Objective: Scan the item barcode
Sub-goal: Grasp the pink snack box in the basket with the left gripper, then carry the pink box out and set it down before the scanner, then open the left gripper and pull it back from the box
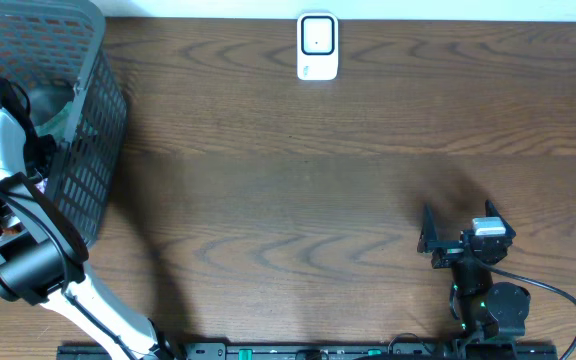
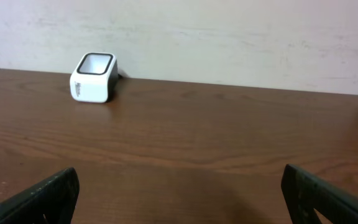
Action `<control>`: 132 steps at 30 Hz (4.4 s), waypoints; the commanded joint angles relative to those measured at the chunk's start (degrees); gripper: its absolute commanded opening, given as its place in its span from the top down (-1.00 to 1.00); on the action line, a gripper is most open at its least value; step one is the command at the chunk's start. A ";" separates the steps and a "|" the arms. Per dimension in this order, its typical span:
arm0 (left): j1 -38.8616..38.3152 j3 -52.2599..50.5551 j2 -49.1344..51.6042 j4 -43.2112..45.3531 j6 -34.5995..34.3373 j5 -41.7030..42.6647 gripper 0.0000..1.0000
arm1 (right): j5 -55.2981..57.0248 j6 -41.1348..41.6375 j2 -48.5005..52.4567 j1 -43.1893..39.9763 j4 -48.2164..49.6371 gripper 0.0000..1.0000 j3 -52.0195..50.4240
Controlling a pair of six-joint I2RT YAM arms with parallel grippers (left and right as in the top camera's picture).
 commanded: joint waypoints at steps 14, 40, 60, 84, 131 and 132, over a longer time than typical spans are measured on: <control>0.13 0.94 -14.47 2.34 -6.51 11.61 0.86 | -0.13 -0.04 -0.37 0.35 -0.20 -0.99 -0.09; -33.68 0.74 -48.70 8.39 -31.04 40.17 0.85 | -0.13 -0.04 -0.37 0.35 -0.17 -0.99 -0.09; -65.90 0.74 -9.60 9.51 -31.32 13.97 -0.26 | -0.13 -0.04 -0.37 0.35 -0.20 -0.98 -0.09; -53.55 0.87 -28.37 -2.27 -22.62 13.11 -0.96 | -0.13 -0.04 -0.37 0.35 -0.17 -0.98 -0.09; -45.86 0.85 -28.41 -11.08 -21.99 13.11 -0.95 | -0.13 -0.04 -0.37 0.37 -0.17 -0.98 -0.09; -45.86 0.85 -28.41 -11.08 -21.99 13.11 -0.96 | -0.13 -0.04 -0.37 0.37 -0.17 -0.99 -0.09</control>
